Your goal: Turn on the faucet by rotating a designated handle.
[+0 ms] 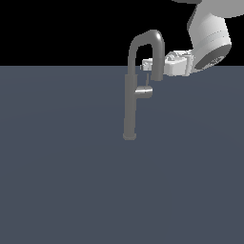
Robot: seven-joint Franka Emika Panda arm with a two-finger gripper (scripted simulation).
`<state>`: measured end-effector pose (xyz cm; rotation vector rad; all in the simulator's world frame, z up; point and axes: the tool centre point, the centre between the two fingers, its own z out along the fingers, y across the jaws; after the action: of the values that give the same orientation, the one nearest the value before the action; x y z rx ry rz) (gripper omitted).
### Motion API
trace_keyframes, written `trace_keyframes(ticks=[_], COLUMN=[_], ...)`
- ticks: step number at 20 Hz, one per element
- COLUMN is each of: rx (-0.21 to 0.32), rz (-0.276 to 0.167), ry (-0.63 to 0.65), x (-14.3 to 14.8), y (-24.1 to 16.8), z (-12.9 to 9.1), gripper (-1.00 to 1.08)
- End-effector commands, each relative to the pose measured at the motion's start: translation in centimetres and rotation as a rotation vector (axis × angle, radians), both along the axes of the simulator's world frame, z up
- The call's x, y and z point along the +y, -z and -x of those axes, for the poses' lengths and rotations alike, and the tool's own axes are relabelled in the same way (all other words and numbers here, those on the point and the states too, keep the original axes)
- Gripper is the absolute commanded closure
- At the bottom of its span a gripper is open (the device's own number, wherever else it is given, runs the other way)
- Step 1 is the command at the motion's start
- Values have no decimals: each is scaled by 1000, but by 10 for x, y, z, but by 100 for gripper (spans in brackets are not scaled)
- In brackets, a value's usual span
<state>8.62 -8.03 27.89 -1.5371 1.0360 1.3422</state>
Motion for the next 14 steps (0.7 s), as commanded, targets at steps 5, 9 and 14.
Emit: trace_keyframes(ticks=[5,9,14], rx=[75,86,86], rz=[-58,-66,-66], ry=[58,66,66], x=[-1,0,0], y=[27,31,31], z=[-6,-6,-6], gripper=[108,108,108])
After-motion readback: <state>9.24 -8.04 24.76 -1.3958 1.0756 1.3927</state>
